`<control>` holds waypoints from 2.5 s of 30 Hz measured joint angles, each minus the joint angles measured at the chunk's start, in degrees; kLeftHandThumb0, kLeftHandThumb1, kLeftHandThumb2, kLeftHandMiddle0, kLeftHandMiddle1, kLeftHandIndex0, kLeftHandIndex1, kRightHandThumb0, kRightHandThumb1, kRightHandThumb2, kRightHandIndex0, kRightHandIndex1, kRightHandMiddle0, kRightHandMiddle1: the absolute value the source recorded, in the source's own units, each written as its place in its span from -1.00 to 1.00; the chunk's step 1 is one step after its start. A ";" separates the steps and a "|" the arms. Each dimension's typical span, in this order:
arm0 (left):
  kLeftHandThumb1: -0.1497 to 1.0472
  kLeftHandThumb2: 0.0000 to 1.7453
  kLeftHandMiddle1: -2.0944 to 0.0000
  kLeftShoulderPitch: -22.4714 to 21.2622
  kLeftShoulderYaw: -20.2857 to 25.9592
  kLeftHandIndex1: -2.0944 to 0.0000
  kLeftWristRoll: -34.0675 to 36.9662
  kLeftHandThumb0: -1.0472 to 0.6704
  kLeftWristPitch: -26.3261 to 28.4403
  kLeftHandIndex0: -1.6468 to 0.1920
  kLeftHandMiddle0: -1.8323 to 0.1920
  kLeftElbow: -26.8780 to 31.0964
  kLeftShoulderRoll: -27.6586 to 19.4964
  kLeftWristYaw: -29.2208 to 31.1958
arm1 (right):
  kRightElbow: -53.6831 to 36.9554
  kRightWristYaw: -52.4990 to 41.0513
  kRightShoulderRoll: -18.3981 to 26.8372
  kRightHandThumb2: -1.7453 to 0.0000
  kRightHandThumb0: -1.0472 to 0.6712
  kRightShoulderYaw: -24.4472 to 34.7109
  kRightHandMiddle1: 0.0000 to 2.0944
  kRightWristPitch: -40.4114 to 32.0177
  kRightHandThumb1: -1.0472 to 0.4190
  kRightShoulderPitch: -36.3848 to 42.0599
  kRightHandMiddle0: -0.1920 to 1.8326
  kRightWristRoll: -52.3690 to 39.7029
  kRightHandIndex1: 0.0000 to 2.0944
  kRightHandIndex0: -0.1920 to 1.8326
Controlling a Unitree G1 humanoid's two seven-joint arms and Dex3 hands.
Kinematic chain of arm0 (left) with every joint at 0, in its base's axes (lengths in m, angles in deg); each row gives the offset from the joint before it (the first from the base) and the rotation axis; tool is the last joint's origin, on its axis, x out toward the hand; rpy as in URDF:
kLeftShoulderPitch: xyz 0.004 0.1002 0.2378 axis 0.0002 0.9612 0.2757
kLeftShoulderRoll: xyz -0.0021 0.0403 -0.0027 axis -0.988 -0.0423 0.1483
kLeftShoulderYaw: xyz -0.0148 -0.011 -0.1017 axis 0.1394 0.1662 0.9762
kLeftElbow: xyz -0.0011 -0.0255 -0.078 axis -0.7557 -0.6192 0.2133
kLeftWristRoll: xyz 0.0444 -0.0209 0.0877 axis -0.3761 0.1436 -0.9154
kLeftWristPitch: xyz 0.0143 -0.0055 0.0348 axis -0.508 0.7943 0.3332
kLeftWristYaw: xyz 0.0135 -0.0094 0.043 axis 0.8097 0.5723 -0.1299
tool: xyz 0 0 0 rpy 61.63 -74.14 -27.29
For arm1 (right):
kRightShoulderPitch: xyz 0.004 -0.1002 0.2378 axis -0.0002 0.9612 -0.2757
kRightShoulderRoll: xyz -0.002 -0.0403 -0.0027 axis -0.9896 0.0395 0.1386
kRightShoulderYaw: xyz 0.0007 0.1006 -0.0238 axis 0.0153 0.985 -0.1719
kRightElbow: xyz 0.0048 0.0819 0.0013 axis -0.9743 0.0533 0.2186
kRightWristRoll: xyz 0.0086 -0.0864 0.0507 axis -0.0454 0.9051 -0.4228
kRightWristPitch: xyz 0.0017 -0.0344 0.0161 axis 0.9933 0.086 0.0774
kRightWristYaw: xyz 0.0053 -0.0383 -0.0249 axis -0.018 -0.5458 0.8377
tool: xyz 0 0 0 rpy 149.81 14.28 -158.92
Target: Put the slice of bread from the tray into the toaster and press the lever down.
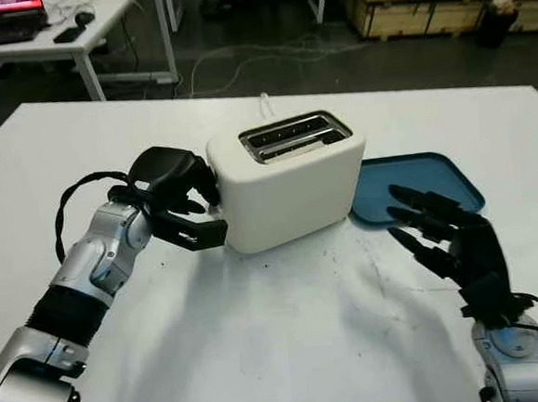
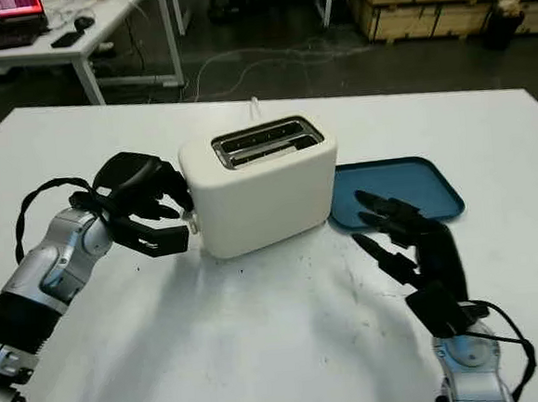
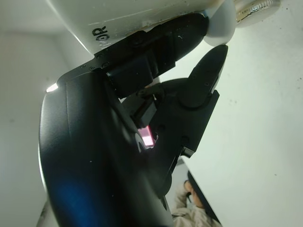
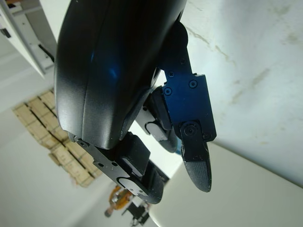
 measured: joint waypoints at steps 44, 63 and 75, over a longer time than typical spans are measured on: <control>0.65 -1.00 -0.22 19.65 10.89 1.00 5.79 -0.26 -1.09 -0.50 0.04 17.13 0.11 -17.65 | 11.59 2.52 -1.18 0.97 -0.27 -3.63 -1.00 3.58 -0.83 -12.47 -0.10 2.34 -0.99 0.00; 0.68 -0.99 -0.08 23.30 21.31 1.00 17.44 -0.33 -0.26 -0.28 0.23 29.56 9.87 -14.28 | 15.80 -1.22 4.20 1.00 -0.17 -0.86 -1.00 -0.18 -0.78 -23.06 -0.18 -2.04 -0.99 -0.08; 0.71 -1.00 0.23 27.63 22.36 1.00 14.57 -0.45 4.59 -0.17 0.20 30.12 14.36 -16.97 | 15.82 -3.62 4.73 0.99 -0.09 -0.06 -1.00 -7.12 -0.77 -25.66 -0.25 -4.82 -1.00 -0.16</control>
